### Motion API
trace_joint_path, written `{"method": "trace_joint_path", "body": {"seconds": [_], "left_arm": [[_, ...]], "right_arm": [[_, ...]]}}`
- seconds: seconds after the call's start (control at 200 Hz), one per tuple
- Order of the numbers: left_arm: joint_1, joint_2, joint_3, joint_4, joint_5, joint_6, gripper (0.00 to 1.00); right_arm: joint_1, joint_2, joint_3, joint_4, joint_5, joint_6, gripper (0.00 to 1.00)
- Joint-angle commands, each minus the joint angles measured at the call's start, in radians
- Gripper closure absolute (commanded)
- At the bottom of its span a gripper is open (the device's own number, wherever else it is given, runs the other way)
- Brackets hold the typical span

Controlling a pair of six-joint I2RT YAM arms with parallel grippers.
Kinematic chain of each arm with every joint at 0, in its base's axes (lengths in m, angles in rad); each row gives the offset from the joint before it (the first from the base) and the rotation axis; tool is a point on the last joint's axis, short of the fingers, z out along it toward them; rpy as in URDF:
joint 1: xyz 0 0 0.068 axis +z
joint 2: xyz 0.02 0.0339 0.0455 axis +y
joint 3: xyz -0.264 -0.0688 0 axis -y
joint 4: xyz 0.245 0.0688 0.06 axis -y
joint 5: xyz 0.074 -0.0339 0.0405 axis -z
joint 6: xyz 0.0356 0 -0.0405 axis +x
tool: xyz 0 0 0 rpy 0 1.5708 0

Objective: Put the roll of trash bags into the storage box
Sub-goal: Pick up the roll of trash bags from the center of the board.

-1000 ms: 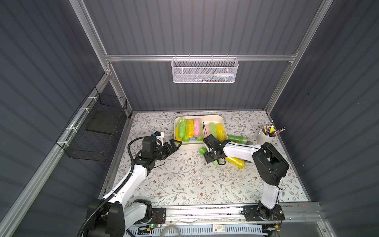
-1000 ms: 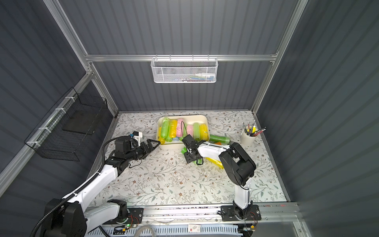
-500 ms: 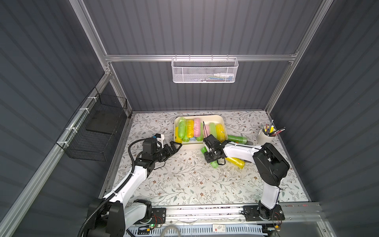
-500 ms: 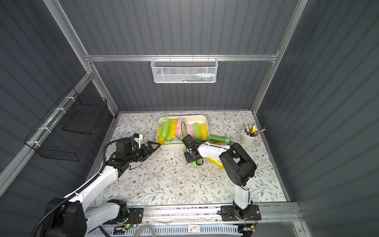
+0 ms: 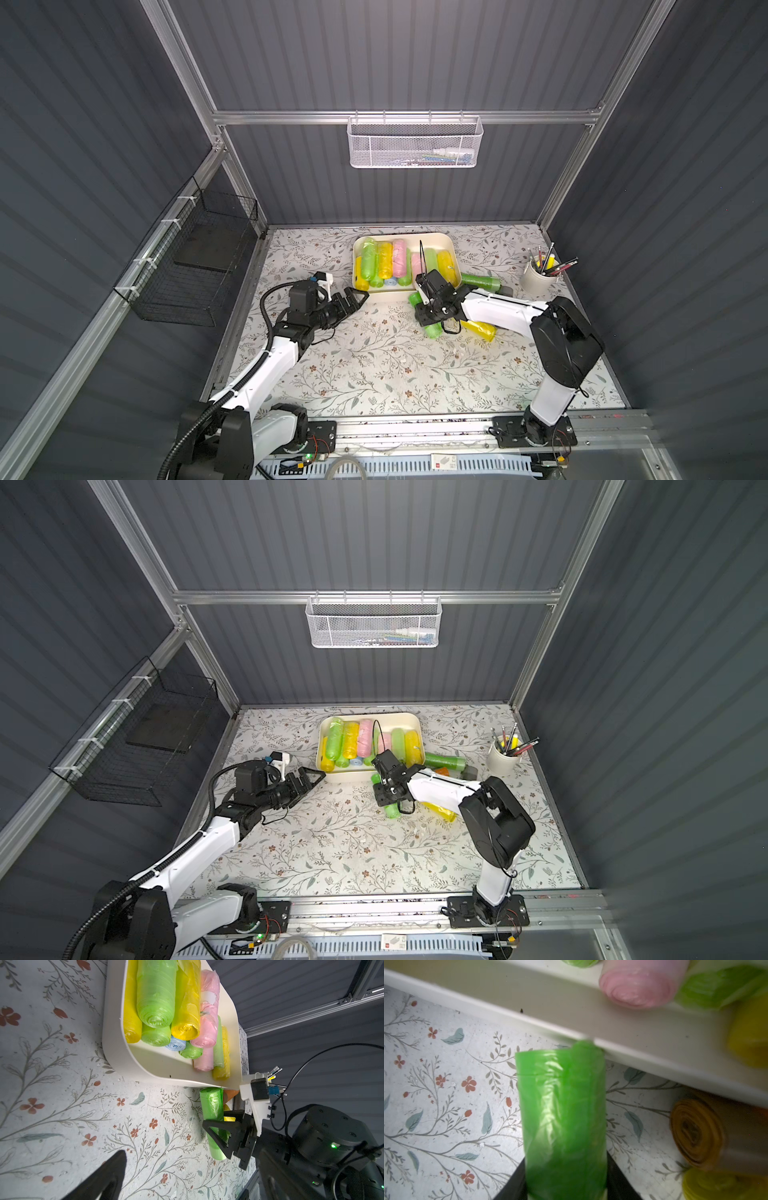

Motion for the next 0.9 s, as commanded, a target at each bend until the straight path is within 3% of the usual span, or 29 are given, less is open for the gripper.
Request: {"method": "trace_joint_path", "body": {"seconds": [0.0, 0.345, 0.895], "left_arm": [[0.007, -0.006, 0.020, -0.052, -0.003, 0.071, 0.00], [0.007, 0.024, 0.034, -0.041, 0.014, 0.074, 0.00], [0.005, 0.041, 0.076, -0.003, 0.029, 0.078, 0.00]], "right_arm": [[-0.003, -0.051, -0.002, 0.025, -0.022, 0.021, 0.56], [-0.004, -0.172, -0.010, 0.059, -0.089, 0.047, 0.55], [-0.003, -0.197, 0.000, 0.086, -0.134, 0.081, 0.54]]}}
